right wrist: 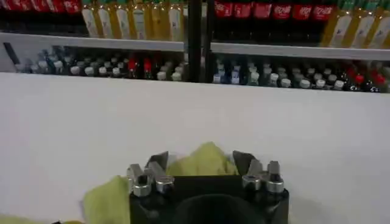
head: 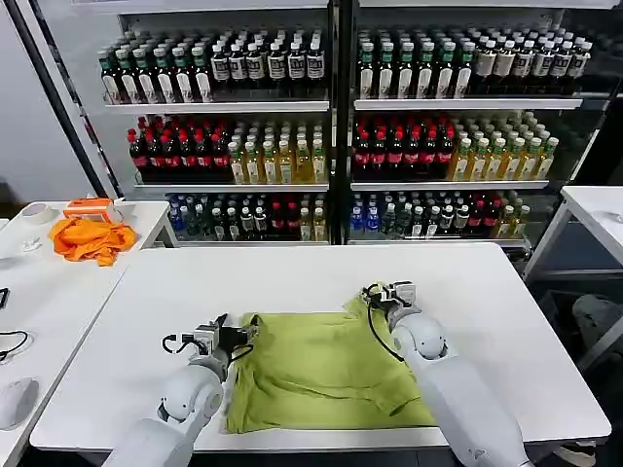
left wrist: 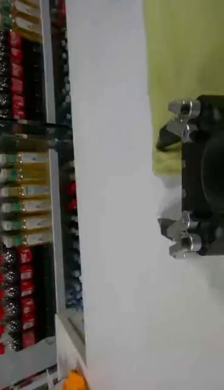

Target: Fold and organize the clothes.

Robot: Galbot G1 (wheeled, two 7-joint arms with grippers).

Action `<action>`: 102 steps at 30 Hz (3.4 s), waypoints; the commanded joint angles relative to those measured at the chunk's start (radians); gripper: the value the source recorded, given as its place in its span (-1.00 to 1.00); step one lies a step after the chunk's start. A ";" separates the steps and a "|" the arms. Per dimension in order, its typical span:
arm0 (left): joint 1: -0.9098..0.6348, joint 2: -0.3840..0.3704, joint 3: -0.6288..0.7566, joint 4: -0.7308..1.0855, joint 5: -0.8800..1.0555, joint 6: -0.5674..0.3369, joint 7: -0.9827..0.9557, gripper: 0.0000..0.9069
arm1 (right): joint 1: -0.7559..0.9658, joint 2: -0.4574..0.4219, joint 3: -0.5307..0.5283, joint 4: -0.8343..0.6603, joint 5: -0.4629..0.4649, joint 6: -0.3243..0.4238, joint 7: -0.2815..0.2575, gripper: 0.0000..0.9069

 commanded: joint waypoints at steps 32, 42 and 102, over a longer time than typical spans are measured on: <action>0.124 0.103 -0.076 -0.234 -0.202 -0.187 0.048 -0.96 | -0.117 -0.107 0.095 0.286 0.026 0.079 0.012 -1.00; 0.245 0.110 -0.111 -0.345 -0.195 -0.168 0.060 -0.96 | -0.319 -0.192 0.190 0.540 0.048 0.042 0.027 -1.00; 0.113 0.207 0.161 -0.247 0.131 -0.099 0.263 1.00 | -0.717 -0.250 0.372 0.752 -0.004 0.008 0.031 -1.00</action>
